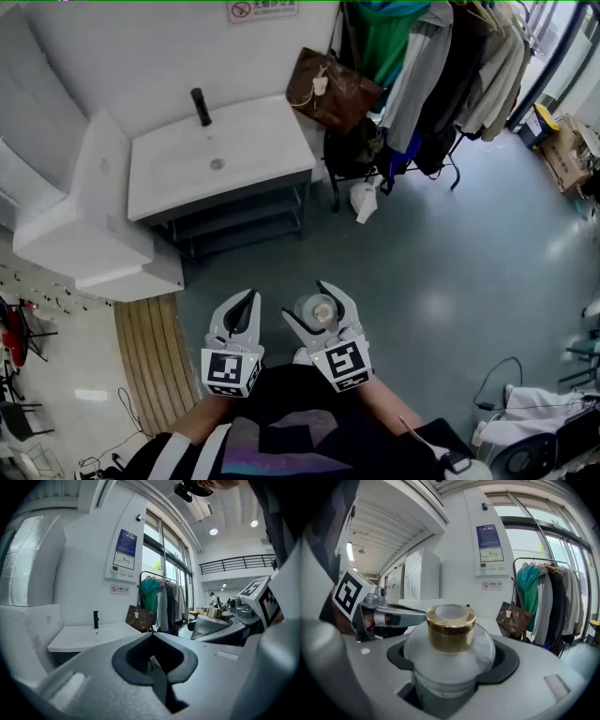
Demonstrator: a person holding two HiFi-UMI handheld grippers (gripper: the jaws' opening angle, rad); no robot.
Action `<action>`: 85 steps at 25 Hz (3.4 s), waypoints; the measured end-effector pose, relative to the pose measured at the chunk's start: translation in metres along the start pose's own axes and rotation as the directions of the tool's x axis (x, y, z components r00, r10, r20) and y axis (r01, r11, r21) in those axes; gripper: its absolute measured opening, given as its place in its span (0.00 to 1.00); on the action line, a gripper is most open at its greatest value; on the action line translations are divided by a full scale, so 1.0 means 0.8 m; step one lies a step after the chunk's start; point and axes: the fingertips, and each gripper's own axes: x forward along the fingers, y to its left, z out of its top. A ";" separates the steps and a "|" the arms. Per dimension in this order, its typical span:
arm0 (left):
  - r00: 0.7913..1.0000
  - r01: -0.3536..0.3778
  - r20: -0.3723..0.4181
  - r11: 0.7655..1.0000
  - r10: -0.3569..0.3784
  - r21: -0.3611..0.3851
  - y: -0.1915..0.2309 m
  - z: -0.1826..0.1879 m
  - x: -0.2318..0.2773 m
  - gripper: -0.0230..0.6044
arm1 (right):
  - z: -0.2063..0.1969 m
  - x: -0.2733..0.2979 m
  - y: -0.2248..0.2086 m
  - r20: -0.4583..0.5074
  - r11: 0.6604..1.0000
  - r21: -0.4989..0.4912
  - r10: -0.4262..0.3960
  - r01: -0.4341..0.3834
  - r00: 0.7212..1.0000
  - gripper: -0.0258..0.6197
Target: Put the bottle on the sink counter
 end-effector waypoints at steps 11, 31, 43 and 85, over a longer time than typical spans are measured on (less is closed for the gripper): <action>1.000 -0.005 0.027 1.000 0.005 0.014 0.000 0.012 -0.020 0.04 | 0.020 -0.014 0.017 0.045 1.000 0.004 0.011 -0.012 0.999 0.57; 1.000 -0.001 0.008 1.000 0.001 0.014 0.003 0.018 -0.002 0.04 | 0.032 0.003 -0.005 0.049 0.999 0.031 0.014 -0.015 0.999 0.57; 0.997 0.075 0.013 0.997 -0.075 -0.001 0.095 0.040 0.128 0.04 | 0.064 0.125 -0.083 0.001 0.997 0.031 -0.069 0.069 0.998 0.57; 1.000 -0.007 -0.021 1.000 0.007 -0.021 0.373 0.100 0.436 0.04 | 0.138 0.501 -0.298 0.003 1.000 0.011 -0.023 0.023 1.000 0.57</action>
